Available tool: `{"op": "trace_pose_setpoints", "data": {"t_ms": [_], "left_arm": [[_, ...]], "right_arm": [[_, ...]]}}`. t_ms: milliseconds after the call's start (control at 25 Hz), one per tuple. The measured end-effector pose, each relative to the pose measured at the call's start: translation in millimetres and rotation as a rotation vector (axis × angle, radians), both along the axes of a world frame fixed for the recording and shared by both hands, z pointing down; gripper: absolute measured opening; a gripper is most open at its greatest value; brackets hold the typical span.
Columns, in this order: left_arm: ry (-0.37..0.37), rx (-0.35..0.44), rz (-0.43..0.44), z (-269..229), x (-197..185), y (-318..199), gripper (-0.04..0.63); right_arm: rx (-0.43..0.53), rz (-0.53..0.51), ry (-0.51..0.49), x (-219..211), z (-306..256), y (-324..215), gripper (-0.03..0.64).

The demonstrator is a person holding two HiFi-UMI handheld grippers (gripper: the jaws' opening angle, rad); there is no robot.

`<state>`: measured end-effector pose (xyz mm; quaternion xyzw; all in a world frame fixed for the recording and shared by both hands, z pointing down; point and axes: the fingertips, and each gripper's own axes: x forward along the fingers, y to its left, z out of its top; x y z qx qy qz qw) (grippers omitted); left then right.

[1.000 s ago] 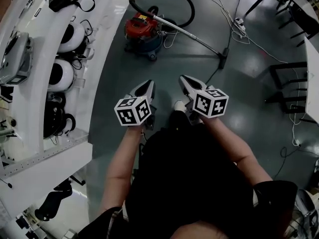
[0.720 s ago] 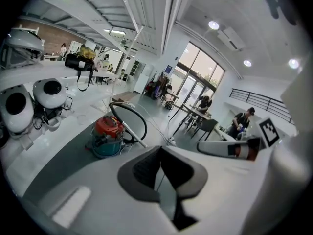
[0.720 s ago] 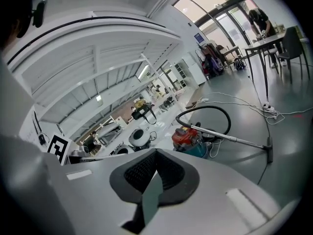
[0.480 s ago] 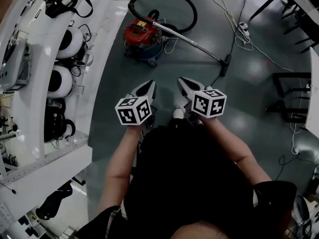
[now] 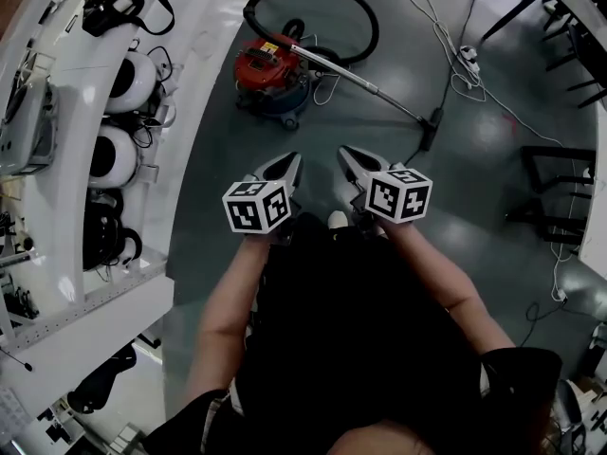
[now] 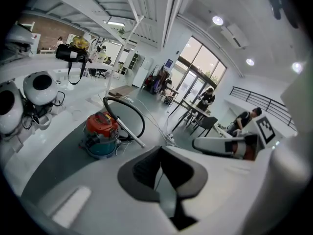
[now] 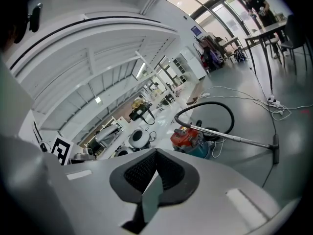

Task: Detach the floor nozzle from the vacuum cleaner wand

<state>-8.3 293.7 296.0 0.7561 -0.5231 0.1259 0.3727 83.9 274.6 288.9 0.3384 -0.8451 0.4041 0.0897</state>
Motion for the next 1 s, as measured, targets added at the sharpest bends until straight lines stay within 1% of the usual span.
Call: {"op": "trace_pose_setpoints", "data": {"t_ms": [240,400,560,640,800,840,1000], "left_arm": [[0.005,0.038,0.025,-3,-7,-15,0.009],[0.025,0.054,0.049,-1,-17,-37,0.009],[-0.011,0.072,0.107,-1,-21,-63,0.009],[-0.015,0.08,0.13,-3,-25,-81,0.009],[0.068,0.054,0.131,-2,-39,-111,0.009],[0.074,0.043,0.132,0,-43,-118,0.009],[0.054,0.005,0.153,10,-63,-147,0.009]], "right_arm": [[-0.013,-0.006,0.016,-11,6,-14,-0.008],[-0.013,0.002,0.041,-20,10,-29,-0.008],[0.004,0.015,0.052,-30,7,-50,-0.008],[0.019,0.022,0.052,-36,4,-66,-0.008],[0.021,0.032,0.028,-51,2,-90,-0.008],[0.018,0.035,0.026,-53,3,-96,-0.008],[-0.028,0.074,0.035,-66,16,-126,-0.008]]}}
